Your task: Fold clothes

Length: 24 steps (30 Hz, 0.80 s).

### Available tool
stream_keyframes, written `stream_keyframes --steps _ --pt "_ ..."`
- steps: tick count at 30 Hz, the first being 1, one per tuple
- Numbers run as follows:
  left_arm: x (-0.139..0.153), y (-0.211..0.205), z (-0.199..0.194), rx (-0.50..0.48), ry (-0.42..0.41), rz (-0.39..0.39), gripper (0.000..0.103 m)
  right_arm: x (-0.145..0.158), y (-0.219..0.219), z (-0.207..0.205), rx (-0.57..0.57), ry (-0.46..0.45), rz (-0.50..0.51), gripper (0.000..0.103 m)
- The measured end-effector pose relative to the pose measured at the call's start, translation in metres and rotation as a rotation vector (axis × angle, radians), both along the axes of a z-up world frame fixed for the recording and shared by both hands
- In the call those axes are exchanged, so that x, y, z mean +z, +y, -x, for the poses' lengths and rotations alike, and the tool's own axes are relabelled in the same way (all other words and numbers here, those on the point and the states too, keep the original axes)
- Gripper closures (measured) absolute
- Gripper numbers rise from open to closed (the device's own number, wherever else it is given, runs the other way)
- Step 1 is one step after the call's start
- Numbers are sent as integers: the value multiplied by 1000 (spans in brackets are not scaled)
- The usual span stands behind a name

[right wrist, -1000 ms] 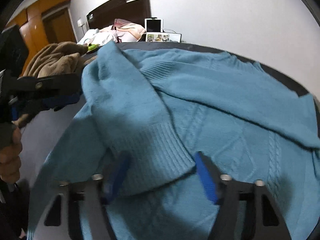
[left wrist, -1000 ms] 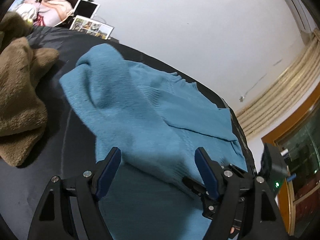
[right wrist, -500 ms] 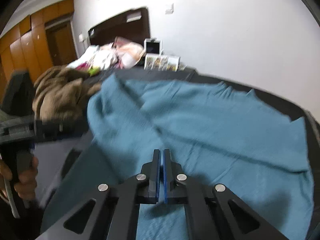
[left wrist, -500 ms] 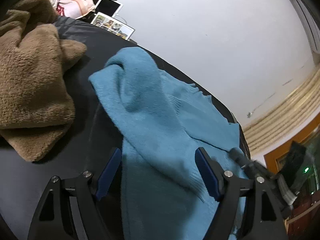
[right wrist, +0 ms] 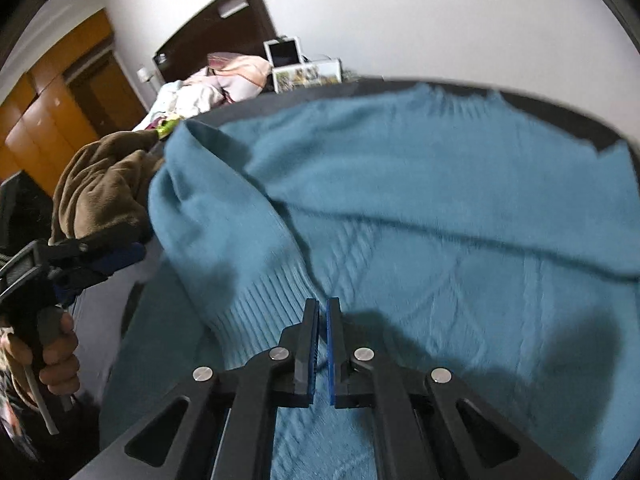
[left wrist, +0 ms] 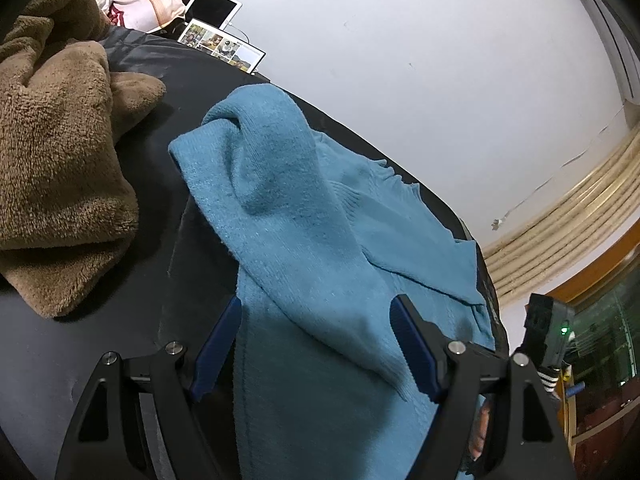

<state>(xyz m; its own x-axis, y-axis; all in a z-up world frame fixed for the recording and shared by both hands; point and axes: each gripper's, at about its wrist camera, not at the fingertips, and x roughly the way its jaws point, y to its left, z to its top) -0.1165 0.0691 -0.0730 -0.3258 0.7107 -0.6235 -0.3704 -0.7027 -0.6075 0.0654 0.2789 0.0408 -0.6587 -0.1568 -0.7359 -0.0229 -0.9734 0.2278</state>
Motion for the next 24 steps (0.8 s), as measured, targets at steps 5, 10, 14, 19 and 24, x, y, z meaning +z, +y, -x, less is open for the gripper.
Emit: stream_keyframes --steps 5,10,14,19,24 --pt "-1 0 -1 -5 -5 -3 23 -16 8 -3 -12 -42 53 94" --pt "-2 2 -4 -14 -8 -4 23 -32 15 -5 -25 -83 105 40" --pt "-2 5 -4 -20 -8 -5 23 -31 8 -5 -1 -75 131 40" --pt "-4 5 -5 -20 -14 -6 23 -29 -4 -6 35 -57 159 40" --pt "-4 4 -5 -19 -20 -8 23 -26 -15 -6 70 -40 188 40"
